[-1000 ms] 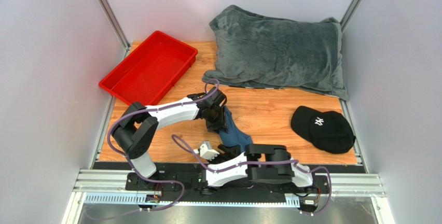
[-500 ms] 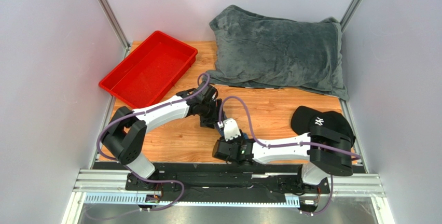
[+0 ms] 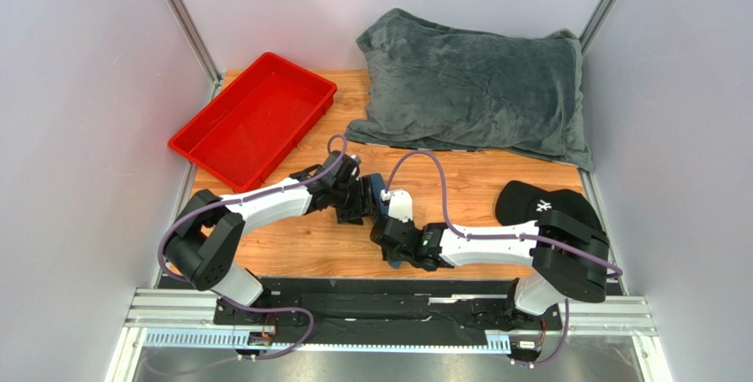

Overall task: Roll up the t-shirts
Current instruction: Roll the T-shirt to the center of the board.

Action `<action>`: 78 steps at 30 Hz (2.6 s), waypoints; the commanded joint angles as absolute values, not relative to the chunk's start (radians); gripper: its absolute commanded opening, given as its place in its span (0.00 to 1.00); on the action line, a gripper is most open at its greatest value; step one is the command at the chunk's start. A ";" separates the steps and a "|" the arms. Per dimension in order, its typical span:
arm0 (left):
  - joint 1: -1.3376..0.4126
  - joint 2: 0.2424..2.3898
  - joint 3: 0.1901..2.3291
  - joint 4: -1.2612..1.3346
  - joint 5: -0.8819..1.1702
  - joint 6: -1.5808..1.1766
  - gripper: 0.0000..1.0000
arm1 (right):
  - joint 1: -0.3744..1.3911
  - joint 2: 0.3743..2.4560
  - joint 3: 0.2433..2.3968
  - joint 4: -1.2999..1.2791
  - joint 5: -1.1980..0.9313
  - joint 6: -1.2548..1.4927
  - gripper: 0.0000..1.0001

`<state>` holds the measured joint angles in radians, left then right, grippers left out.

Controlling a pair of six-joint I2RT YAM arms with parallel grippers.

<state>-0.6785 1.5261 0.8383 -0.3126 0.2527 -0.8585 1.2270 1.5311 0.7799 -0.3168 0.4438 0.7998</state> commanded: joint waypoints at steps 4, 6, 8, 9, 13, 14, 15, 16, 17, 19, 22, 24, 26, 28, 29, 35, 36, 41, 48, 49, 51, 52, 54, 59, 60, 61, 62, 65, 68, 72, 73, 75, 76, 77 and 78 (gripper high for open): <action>-0.683 1.514 0.749 -0.034 0.288 -0.928 0.67 | 1.195 1.583 0.703 -0.265 0.223 0.871 0.41; -0.683 1.509 0.727 0.041 0.285 -0.939 0.67 | 1.183 1.586 0.692 -0.261 0.204 0.874 0.41; -0.683 1.519 0.724 0.057 0.276 -0.937 0.68 | 1.174 1.586 0.684 -0.256 0.187 0.882 0.41; -0.683 1.537 0.730 0.058 0.275 -0.933 0.68 | 1.169 1.585 0.672 -0.250 0.183 0.891 0.41; -0.681 1.580 0.739 0.093 0.290 -0.931 0.68 | 1.141 1.565 0.640 -0.221 0.149 0.911 0.40; -0.683 1.589 0.741 0.104 0.293 -0.931 0.68 | 1.134 1.560 0.632 -0.213 0.131 0.914 0.40; -0.681 1.604 0.744 0.119 0.302 -0.933 0.68 | 1.128 1.557 0.621 -0.203 0.120 0.919 0.40; -0.683 1.611 0.744 0.132 0.310 -0.933 0.68 | 1.114 1.554 0.606 -0.183 0.108 0.925 0.40; -0.683 1.615 0.747 0.143 0.320 -0.928 0.68 | 1.108 1.552 0.597 -0.172 0.083 0.930 0.39; -0.683 1.634 0.768 0.132 0.330 -0.919 0.68 | 1.095 1.551 0.580 -0.137 0.061 0.942 0.39; -0.681 1.658 0.804 0.088 0.330 -0.899 0.68 | 1.063 1.548 0.540 -0.080 0.014 0.957 0.38; -0.681 1.669 0.824 0.058 0.316 -0.887 0.67 | 1.055 1.549 0.523 -0.066 -0.015 0.960 0.38; -0.681 1.671 0.834 0.031 0.307 -0.877 0.67 | 1.046 1.548 0.505 -0.042 -0.032 0.966 0.38; -0.683 1.667 0.847 0.020 0.295 -0.858 0.67 | 1.036 1.545 0.494 -0.022 -0.049 0.969 0.38; -0.684 1.664 0.850 0.021 0.293 -0.851 0.67 | 1.032 1.545 0.485 -0.014 -0.054 0.969 0.38; -0.683 1.692 0.908 0.025 0.343 -0.740 0.69 | 1.008 1.551 0.460 0.026 -0.083 0.974 0.36; -0.683 1.700 0.923 0.006 0.354 -0.711 0.69 | 1.006 1.551 0.459 0.028 -0.081 0.973 0.36; -0.683 1.747 0.986 -0.087 0.335 -0.660 0.69 | 1.002 1.543 0.454 0.026 -0.081 0.971 0.35; -0.686 1.819 1.055 -0.237 0.243 -0.666 0.52 | 0.997 1.513 0.445 0.005 -0.069 0.971 0.36; -0.687 1.824 1.066 -0.273 0.223 -0.667 0.43 | 0.997 1.503 0.451 -0.029 -0.049 0.971 0.41; -0.695 1.830 1.083 -0.342 0.174 -0.669 0.39 | 0.999 1.445 0.480 -0.111 -0.023 0.950 0.46; -0.696 1.829 1.085 -0.357 0.166 -0.670 0.39 | 1.008 1.416 0.500 -0.153 0.042 0.940 0.52; -0.699 1.824 1.085 -0.391 0.146 -0.672 0.39 | 1.020 1.337 0.558 -0.275 0.104 0.914 0.58; -0.703 1.827 1.085 -0.428 0.132 -0.672 0.39 | 1.022 1.227 0.618 -0.387 0.238 0.893 0.73; -0.704 1.827 1.083 -0.429 0.132 -0.673 0.39 | 1.019 1.226 0.627 -0.385 0.241 0.896 0.75; -0.706 1.824 1.081 -0.430 0.129 -0.676 0.39 | 1.012 1.239 0.633 -0.380 0.230 0.897 0.76; -0.707 1.824 1.080 -0.437 0.126 -0.686 0.39 | 1.009 1.247 0.637 -0.373 0.226 0.900 0.77; -0.710 1.825 1.077 -0.439 0.127 -0.701 0.39 | 0.999 1.292 0.632 -0.321 0.199 0.926 0.79; -0.718 1.830 1.078 -0.436 0.133 -0.713 0.39 | 0.971 1.330 0.586 -0.232 0.163 0.969 0.80; -0.722 1.836 1.081 -0.436 0.133 -0.721 0.39 | 0.922 1.350 0.499 -0.040 0.098 1.023 0.81; -0.724 1.838 1.083 -0.434 0.136 -0.722 0.39 | 0.919 1.351 0.485 -0.020 0.081 1.037 0.80; -0.723 1.839 1.081 -0.434 0.138 -0.726 0.39 | 0.916 1.321 0.456 0.024 0.080 1.042 0.80; -0.723 1.841 1.083 -0.436 0.138 -0.726 0.39 | 0.916 1.304 0.450 0.022 0.083 1.043 0.80; -0.723 1.839 1.081 -0.436 0.138 -0.727 0.39 | 0.916 1.286 0.439 0.018 0.090 1.042 0.80; -0.723 1.839 1.081 -0.436 0.138 -0.729 0.39 | 0.916 1.241 0.431 0.009 0.098 1.043 0.81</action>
<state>-0.7197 1.7939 1.0920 -0.3412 0.2256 -0.7357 0.9298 1.3048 0.4854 -0.0170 0.0547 1.0168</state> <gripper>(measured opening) 0.432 0.805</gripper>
